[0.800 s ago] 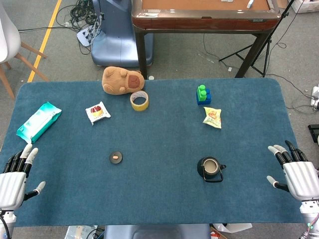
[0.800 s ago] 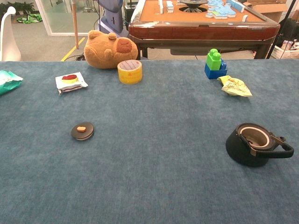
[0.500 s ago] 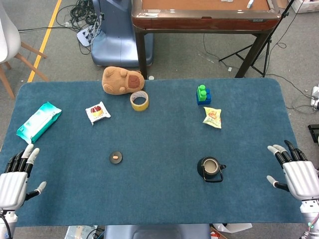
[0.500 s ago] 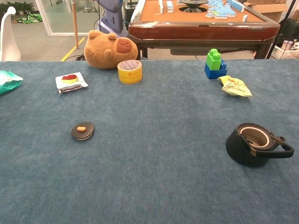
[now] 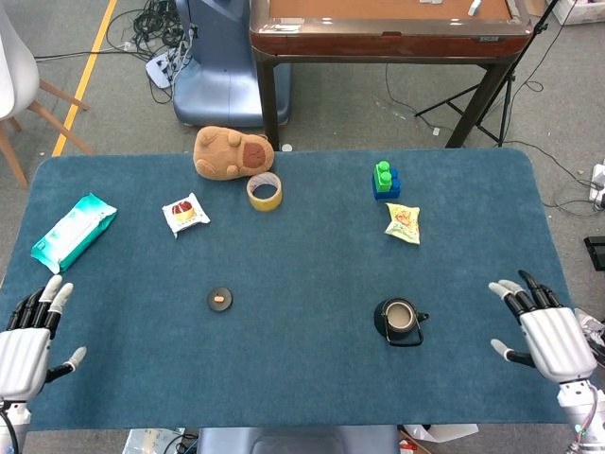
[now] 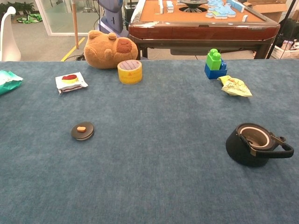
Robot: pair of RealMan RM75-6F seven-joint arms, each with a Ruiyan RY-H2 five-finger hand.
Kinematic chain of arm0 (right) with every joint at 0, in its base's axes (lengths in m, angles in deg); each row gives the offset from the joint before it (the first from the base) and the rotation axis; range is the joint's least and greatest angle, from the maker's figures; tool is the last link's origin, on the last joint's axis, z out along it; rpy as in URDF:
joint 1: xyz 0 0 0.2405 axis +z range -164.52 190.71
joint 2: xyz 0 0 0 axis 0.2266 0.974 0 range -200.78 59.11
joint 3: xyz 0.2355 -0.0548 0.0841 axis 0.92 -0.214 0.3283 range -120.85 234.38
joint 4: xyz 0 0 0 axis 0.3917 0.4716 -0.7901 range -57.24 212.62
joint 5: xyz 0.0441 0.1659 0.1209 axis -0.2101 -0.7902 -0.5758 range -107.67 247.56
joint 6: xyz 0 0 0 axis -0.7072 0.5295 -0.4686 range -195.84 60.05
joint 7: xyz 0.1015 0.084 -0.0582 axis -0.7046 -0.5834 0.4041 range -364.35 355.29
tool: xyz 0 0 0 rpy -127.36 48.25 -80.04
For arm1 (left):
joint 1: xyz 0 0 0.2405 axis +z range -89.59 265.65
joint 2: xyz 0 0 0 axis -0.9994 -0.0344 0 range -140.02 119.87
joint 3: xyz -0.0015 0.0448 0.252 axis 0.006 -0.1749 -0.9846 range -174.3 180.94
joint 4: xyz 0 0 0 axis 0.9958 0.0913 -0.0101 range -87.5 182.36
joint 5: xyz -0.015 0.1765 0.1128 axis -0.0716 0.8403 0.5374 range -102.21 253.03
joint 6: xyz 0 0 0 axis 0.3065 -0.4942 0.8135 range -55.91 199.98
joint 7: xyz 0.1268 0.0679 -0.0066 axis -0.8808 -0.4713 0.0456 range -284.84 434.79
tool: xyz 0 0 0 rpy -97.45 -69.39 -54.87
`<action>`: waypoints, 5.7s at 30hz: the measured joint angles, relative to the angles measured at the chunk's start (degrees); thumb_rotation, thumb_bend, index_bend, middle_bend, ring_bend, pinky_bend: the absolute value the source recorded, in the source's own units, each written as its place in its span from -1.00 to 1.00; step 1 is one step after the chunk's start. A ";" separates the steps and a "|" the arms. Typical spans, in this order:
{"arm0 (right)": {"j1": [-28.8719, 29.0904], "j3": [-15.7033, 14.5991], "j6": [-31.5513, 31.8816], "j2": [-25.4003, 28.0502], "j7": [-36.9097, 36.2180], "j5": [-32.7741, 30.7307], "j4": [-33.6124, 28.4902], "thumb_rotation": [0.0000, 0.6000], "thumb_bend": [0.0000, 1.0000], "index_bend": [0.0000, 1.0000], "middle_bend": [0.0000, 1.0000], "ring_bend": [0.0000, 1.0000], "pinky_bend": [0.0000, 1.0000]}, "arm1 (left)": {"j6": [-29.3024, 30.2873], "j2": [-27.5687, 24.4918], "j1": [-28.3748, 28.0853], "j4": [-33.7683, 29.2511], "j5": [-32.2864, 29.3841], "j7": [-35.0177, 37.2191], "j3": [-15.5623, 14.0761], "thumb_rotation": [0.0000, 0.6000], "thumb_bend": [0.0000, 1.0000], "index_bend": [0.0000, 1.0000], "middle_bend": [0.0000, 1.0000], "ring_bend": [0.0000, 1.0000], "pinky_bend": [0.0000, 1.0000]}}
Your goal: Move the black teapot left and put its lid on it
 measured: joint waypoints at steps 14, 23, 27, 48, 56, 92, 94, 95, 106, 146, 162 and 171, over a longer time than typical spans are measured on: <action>3.40 -0.63 -5.38 -7.91 5.66 2.31 2.13 1.00 -1.00 -0.52 -0.47 -0.84 -0.59 | -0.13 -0.16 -0.04 0.20 0.27 0.75 -0.12 1.00 -0.60 -1.00 -1.00 -1.00 -0.88; 5.04 -0.25 -7.35 -12.21 10.34 1.72 3.13 1.00 -1.00 -0.48 -0.45 -0.84 -0.59 | 0.22 -0.28 0.54 0.80 -0.12 1.92 -0.36 1.00 -0.60 -1.00 -1.00 -1.00 -0.88; 5.44 -0.46 -7.71 -13.71 12.42 2.13 3.70 1.00 -1.00 -0.48 -0.45 -0.84 -0.59 | 0.36 -0.37 0.72 0.88 -0.11 2.27 -0.41 1.00 -0.60 -1.00 -1.00 -1.00 -0.88; 7.96 -0.31 -9.36 -24.69 19.08 3.14 11.35 1.00 -1.00 -0.48 -0.53 -0.84 -0.59 | 0.23 -0.72 0.90 0.77 0.13 3.00 -0.63 1.00 -0.60 -1.00 -1.00 -1.00 -0.88; 9.26 0.24 -10.26 -28.44 18.81 2.22 15.20 1.00 -1.00 -0.48 -0.55 -0.84 -0.59 | 0.31 -0.88 1.22 1.14 -0.03 3.72 -0.79 1.00 -0.60 -1.00 -1.00 -1.00 -0.88; 13.85 5.15 -13.80 -26.47 10.68 -8.88 13.05 1.00 0.02 0.32 -0.21 -0.62 -0.57 | -0.51 -1.69 0.99 0.20 -0.62 3.14 -0.61 1.00 -0.60 -0.95 -1.00 -1.00 -0.88; 14.01 5.09 -13.66 -26.49 10.41 -8.82 13.20 1.00 0.02 0.32 -0.21 -0.62 -0.57 | -0.49 -1.69 1.02 0.25 -0.61 3.16 -0.64 1.00 -0.60 -0.95 -1.00 -1.00 -0.88; 14.10 5.08 -13.63 -26.49 10.33 -8.79 13.25 1.00 0.01 0.32 -0.21 -0.62 -0.57 | -0.50 -1.68 1.02 0.27 -0.62 3.18 -0.64 1.00 -0.60 -0.95 -1.00 -1.00 -0.88; 16.50 7.21 -13.54 -24.43 8.35 -8.25 9.91 1.00 0.02 0.32 -0.21 -0.62 -0.57 | -0.68 -1.79 0.99 0.35 -0.69 3.24 -0.68 1.00 -0.60 -0.95 -1.00 -1.00 -0.88; 43.97 21.98 -27.76 -38.47 18.19 -31.41 17.99 1.00 0.02 0.32 -0.20 -0.62 -0.57 | -1.48 -3.12 -0.55 -4.66 4.79 -0.91 -1.60 1.00 -0.60 -0.95 -1.00 -1.00 -0.88; 55.80 23.42 -30.11 -47.31 26.27 -41.89 26.40 1.00 0.01 0.32 -0.20 -0.62 -0.57 | -2.16 -3.35 -1.23 -5.11 5.19 -1.14 -1.60 1.00 -0.60 -0.95 -1.00 -1.00 -0.88; 60.51 23.51 -30.53 -51.74 28.04 -45.04 32.30 1.00 0.01 0.32 -0.20 -0.62 -0.57 | -1.79 -3.26 -0.89 -4.80 5.18 -1.00 -1.88 1.00 -0.60 -0.95 -1.00 -1.00 -0.88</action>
